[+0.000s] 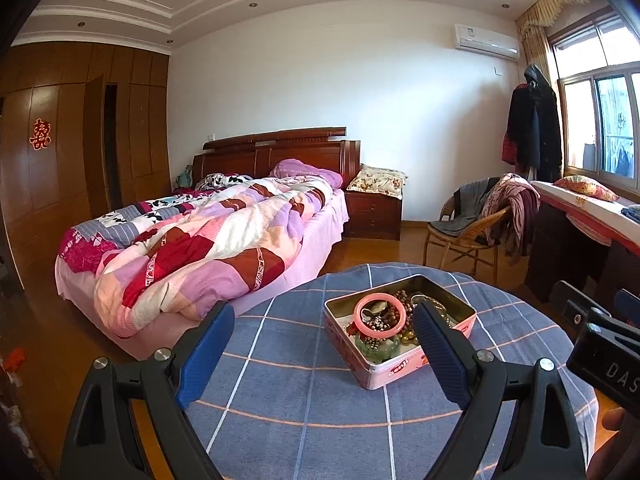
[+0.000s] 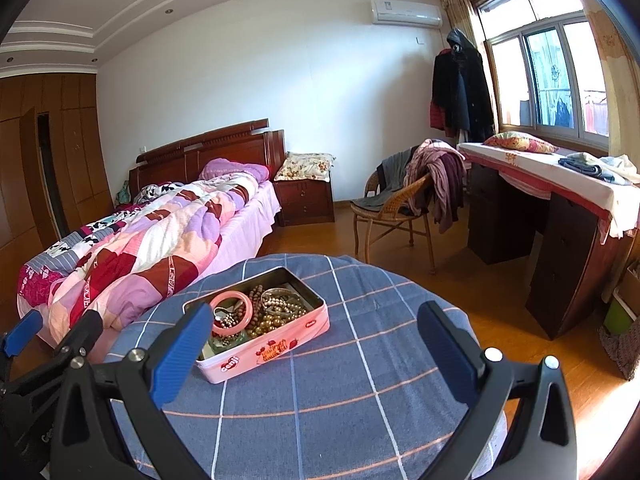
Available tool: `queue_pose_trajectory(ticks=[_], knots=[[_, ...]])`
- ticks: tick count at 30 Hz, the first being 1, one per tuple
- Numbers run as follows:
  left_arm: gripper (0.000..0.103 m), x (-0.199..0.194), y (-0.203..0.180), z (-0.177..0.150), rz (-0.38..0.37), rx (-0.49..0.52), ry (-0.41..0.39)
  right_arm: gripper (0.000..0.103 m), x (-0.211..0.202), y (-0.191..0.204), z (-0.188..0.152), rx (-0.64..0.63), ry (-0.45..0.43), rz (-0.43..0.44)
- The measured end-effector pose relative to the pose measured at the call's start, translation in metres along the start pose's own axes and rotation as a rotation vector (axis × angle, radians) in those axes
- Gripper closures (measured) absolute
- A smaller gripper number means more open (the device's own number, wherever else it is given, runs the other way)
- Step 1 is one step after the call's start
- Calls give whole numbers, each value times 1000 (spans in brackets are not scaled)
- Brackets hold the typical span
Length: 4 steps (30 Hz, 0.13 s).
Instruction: Organize jewelry
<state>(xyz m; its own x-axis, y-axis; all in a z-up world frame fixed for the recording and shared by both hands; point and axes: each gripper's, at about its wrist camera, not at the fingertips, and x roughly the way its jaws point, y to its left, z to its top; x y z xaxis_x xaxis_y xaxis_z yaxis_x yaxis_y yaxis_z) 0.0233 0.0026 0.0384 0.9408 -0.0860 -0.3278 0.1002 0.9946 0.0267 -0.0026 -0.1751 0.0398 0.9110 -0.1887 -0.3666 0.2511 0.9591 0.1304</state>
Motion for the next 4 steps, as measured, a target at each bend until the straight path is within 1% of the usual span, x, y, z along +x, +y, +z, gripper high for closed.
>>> queue_pose_trajectory(ticks=[4], knots=[[12, 8, -2, -2, 34, 15, 33, 0, 7, -5, -2, 7, 27, -32]])
